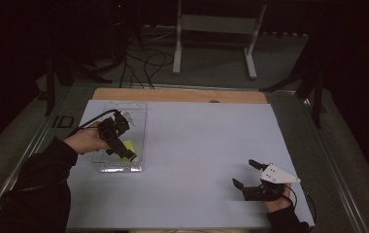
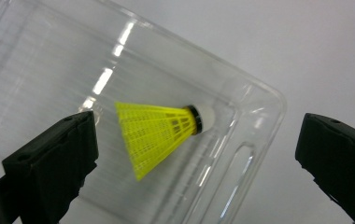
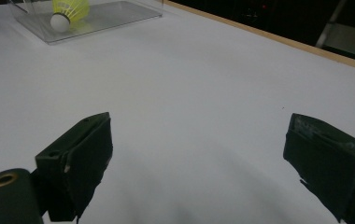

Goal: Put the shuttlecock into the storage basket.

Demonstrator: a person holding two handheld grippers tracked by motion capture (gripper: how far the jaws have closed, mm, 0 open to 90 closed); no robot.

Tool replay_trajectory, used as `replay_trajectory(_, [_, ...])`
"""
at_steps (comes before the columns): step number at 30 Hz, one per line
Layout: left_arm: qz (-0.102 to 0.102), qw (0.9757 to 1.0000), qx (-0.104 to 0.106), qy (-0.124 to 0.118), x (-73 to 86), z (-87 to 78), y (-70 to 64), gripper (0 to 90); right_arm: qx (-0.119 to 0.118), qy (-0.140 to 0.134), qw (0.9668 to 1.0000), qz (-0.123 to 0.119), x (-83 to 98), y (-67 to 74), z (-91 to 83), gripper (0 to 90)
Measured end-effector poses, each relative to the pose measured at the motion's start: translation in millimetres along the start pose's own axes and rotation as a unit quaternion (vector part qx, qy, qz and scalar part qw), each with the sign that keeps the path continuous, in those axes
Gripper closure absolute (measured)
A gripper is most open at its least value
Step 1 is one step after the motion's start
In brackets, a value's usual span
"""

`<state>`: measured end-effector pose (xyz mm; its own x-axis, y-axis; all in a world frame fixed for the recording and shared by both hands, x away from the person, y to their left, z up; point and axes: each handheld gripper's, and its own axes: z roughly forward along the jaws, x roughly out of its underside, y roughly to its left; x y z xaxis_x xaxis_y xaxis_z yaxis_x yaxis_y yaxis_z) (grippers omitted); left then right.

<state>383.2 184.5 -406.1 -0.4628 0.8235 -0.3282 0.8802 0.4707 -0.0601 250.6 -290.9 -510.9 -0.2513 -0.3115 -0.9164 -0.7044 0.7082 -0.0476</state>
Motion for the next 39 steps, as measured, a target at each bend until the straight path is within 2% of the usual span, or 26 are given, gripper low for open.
replay_trajectory(12, [0.026, 0.9992, 0.020, -0.022, -10.0, -3.8, -10.8, 0.0, 0.000, -0.001, 1.0000, 0.001, 0.1, -0.2, 0.0, 8.1])
replay_trajectory(15, [0.023, 0.9988, 0.030, -0.032, -13.2, -5.4, -13.0, 0.0, 0.000, -0.001, 1.0000, 0.000, -0.1, -0.1, -0.2, 8.1])
replay_trajectory(20, [0.039, 0.9978, 0.038, -0.037, -18.9, -6.2, -20.7, 0.0, 0.000, 0.000, 1.0000, 0.001, 0.0, -0.2, -0.1, 8.1])
replay_trajectory(23, [0.048, 0.9964, 0.047, -0.052, -26.0, -6.8, -26.5, 0.0, -0.001, -0.001, 1.0000, 0.000, 0.0, -0.2, 0.3, 8.1])
replay_trajectory(28, [0.060, 0.9952, 0.054, -0.056, -33.0, -5.2, -32.6, 0.0, 0.000, -0.001, 1.0000, 0.001, 0.0, -0.2, 0.0, 8.1])
replay_trajectory(30, [0.070, 0.9937, 0.059, -0.065, -37.9, -2.8, -37.6, 0.0, -0.001, -0.001, 1.0000, 0.002, 0.0, -0.2, 0.0, 8.1])
replay_trajectory(39, [0.099, 0.9897, 0.069, -0.078, -50.4, 5.7, -53.5, 0.0, -0.001, -0.001, 1.0000, 0.000, 0.2, -0.5, -0.3, 8.1])
